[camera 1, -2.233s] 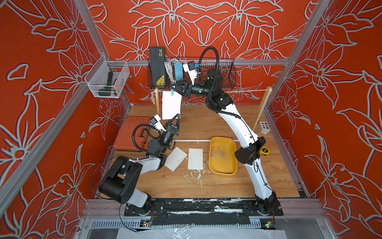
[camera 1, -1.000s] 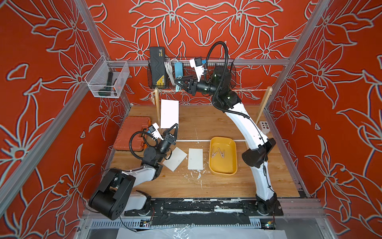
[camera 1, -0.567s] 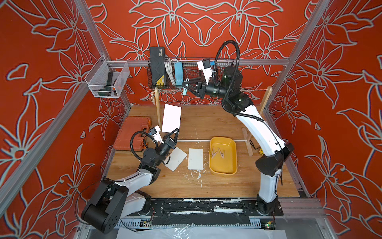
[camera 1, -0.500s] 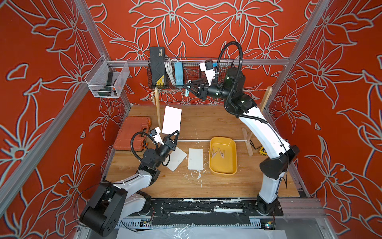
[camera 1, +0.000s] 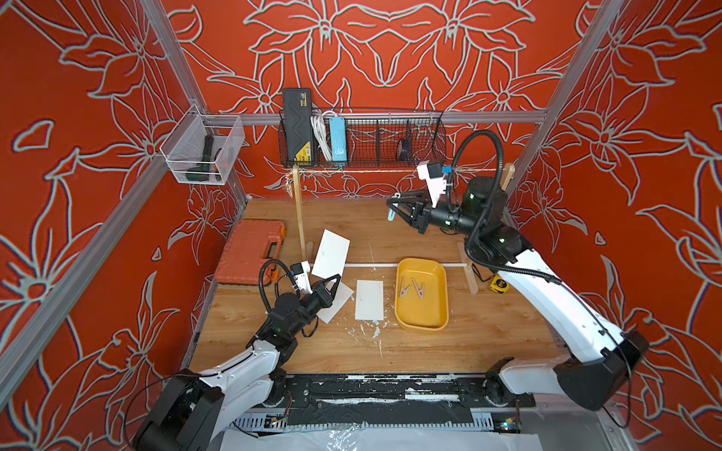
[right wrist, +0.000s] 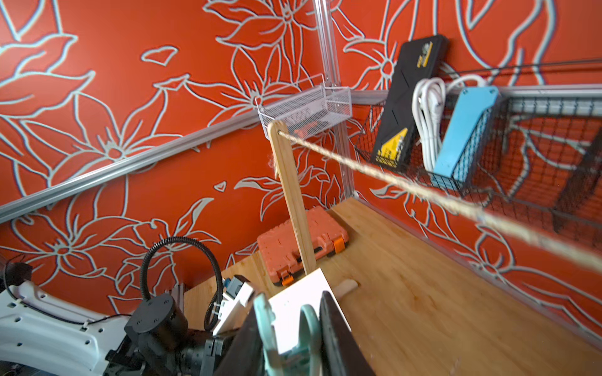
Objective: Remove the postcards from the strings
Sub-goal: Place the postcard on the postcard.
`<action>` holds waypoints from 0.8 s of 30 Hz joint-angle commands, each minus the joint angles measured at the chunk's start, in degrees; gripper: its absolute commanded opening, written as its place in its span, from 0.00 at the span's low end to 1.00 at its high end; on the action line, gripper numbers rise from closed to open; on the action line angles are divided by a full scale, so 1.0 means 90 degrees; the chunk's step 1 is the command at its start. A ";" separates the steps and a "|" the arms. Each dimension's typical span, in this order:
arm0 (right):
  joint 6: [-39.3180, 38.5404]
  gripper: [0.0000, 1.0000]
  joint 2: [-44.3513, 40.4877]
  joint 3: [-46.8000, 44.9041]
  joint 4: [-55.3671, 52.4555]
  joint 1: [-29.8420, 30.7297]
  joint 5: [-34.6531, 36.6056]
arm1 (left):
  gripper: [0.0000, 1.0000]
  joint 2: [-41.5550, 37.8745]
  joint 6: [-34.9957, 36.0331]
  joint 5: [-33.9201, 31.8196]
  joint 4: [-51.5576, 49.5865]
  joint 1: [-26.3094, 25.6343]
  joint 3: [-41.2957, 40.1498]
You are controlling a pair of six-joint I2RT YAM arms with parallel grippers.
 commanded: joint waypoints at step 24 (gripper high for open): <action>0.0202 0.27 -0.2160 -0.4360 -0.0118 -0.0137 0.1104 | 0.00 0.1109 -0.1051 0.0102 -0.0388 -0.0780 -0.0534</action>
